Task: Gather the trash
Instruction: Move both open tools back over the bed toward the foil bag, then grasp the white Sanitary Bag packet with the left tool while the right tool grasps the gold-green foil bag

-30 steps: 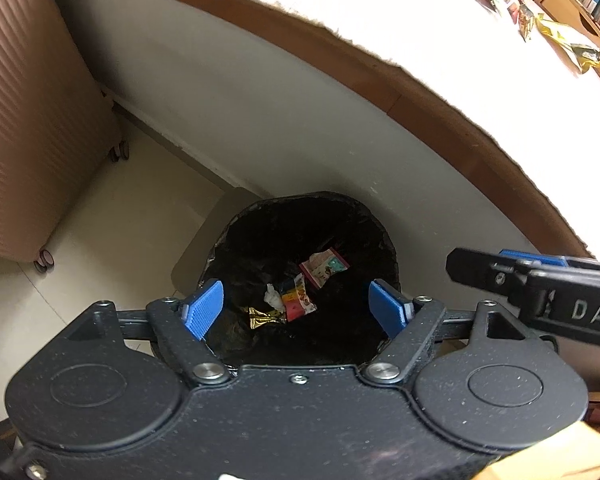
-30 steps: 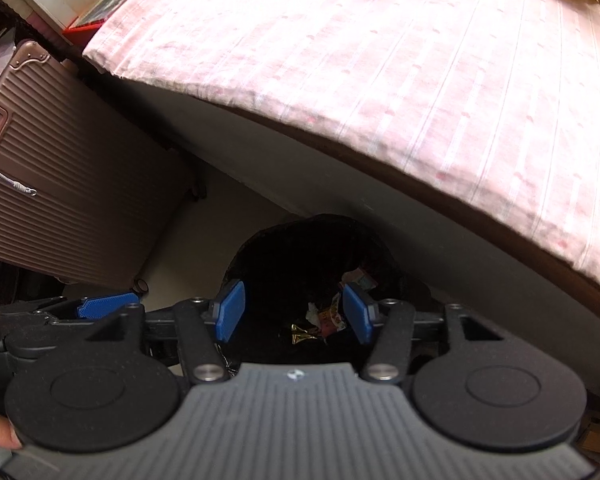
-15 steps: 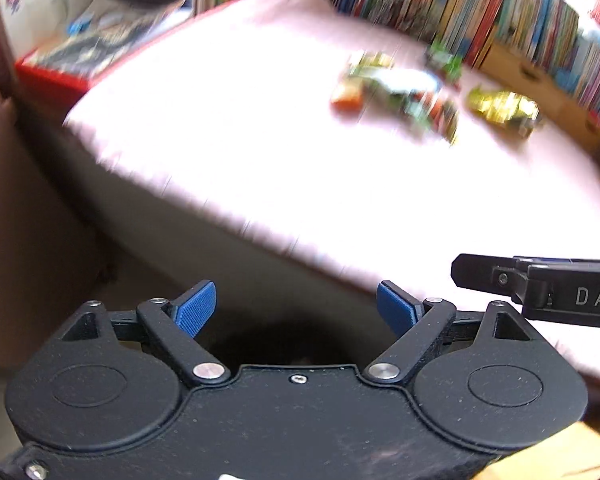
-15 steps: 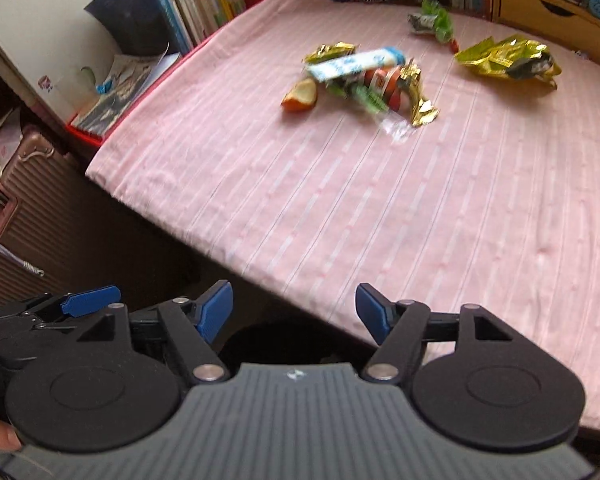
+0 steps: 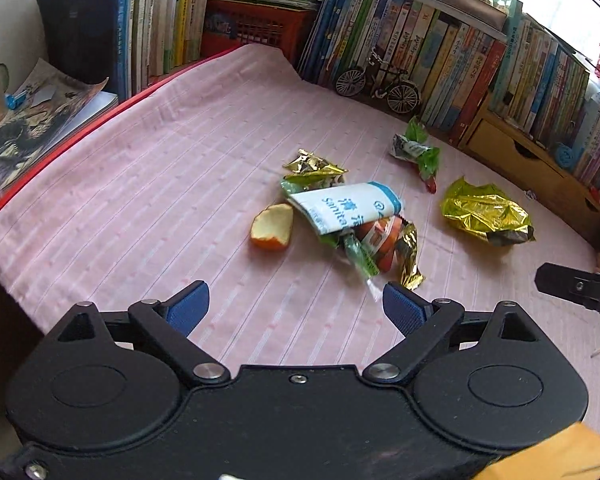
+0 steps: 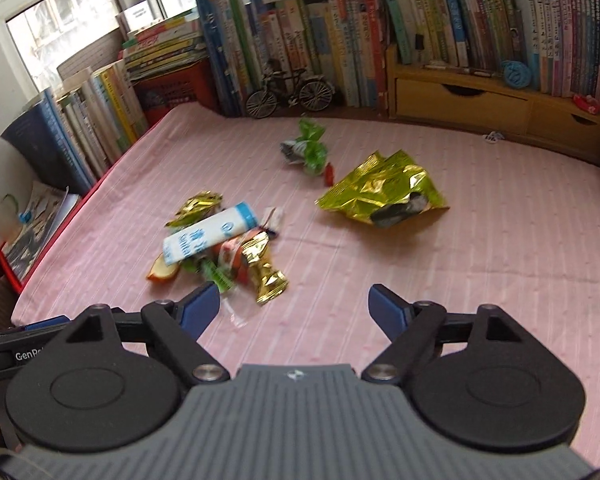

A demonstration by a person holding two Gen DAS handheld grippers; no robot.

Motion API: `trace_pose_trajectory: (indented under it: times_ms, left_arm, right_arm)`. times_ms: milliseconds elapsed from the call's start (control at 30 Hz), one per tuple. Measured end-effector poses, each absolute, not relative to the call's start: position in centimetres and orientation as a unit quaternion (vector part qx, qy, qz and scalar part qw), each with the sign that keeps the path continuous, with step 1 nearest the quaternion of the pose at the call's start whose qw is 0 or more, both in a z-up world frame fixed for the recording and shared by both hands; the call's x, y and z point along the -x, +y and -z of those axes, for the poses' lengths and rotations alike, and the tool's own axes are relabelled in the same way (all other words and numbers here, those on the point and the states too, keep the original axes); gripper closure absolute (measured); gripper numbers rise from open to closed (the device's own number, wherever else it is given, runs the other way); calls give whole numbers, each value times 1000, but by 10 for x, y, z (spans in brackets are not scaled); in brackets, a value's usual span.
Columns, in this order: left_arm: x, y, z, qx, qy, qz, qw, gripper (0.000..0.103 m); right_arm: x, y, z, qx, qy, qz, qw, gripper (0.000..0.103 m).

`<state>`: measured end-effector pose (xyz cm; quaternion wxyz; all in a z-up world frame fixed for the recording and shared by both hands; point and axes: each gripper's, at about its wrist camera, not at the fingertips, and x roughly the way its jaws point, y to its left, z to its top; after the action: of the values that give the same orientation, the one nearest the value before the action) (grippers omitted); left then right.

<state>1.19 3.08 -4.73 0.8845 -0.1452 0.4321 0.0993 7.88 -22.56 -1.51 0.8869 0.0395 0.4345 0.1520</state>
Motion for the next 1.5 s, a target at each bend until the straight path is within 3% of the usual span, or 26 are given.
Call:
trace_pose_trajectory:
  times_ms: [533, 967, 1067, 1333, 1400, 1500]
  left_arm:
    - [-141, 4, 82, 81, 449, -72, 887, 8]
    - [-187, -8, 123, -2, 525, 28, 850, 9]
    - [-186, -16, 121, -5, 527, 41, 849, 19]
    - [-186, -28, 109, 0, 522, 45, 852, 65]
    - [-185, -28, 104, 5, 517, 39, 855, 71]
    - [-183, -30, 95, 6, 505, 35, 863, 71]
  right_arm:
    - [-218, -259, 77, -28, 448, -87, 889, 12]
    - [-291, -246, 135, -12, 521, -83, 850, 8]
    - [-293, -248, 137, -15, 525, -96, 845, 20]
    - [-283, -253, 118, -31, 512, -128, 849, 61]
    - [-279, -257, 112, -42, 507, -127, 851, 67]
    - [-273, -264, 104, -62, 501, -126, 854, 68]
